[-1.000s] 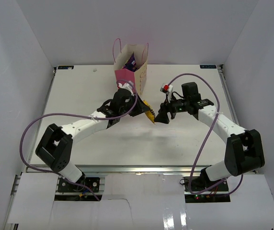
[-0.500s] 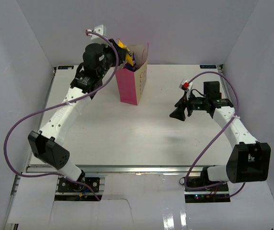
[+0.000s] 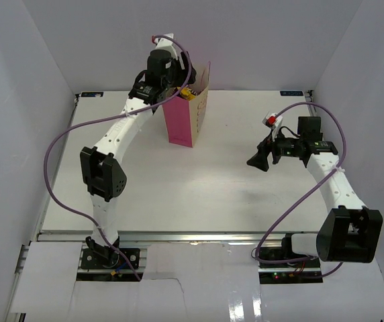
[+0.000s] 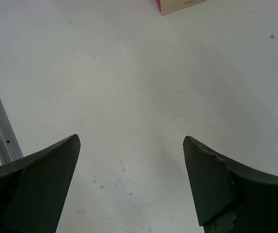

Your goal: Place the snacks into the paper bag

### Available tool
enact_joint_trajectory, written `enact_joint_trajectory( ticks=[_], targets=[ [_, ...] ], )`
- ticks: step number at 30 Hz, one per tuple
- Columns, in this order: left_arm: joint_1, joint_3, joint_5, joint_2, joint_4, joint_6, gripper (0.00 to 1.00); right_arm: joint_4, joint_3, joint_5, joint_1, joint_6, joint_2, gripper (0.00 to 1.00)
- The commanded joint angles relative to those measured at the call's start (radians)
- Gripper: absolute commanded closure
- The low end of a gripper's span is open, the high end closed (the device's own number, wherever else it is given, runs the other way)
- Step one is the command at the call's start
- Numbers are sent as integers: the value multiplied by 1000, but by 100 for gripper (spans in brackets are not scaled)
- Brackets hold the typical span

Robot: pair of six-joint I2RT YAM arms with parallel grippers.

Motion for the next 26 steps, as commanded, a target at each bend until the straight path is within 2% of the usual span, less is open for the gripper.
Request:
enact_joint_trajectory(
  ticks=[1,2,5,6,9,10,11,12,13,15,17,19,22,26],
  targets=[
    [-2,38,33,-131,14,22,14,-24,21,33,-34,-8,-24,6],
    [-2,30,43,-151,11,28,13,-24,25,48,-37,-1,-24,10],
    [-2,-43,86,-261,12,74,2,-20,61,123,-48,29,-26,10],
    [-2,-72,86,-298,14,83,2,-17,71,178,-50,43,-27,10],
    [-2,-282,129,-491,41,106,2,-1,110,293,-51,94,-29,10],
    [-2,-450,138,-554,60,109,2,20,116,320,-51,103,-33,10],
    [-2,-544,140,-621,87,109,2,35,124,352,-51,135,-41,10],
    [-2,-641,140,-758,137,100,2,48,127,416,-53,150,-44,10],
    [-1,-824,137,-827,159,91,2,69,130,444,-53,175,-53,10],
    [1,-984,128,-1016,188,54,2,91,136,531,-57,207,-61,10],
    [1,-1154,103,-1121,173,24,2,109,144,588,-60,247,-70,10],
    [4,-1232,59,-1248,138,-18,2,111,159,624,-63,261,-76,10],
    [4,-1332,22,-1359,112,-47,2,121,170,630,-66,275,-87,10],
    [4,-1367,4,-1395,106,-50,2,135,167,611,-66,284,-87,10]
  ],
)
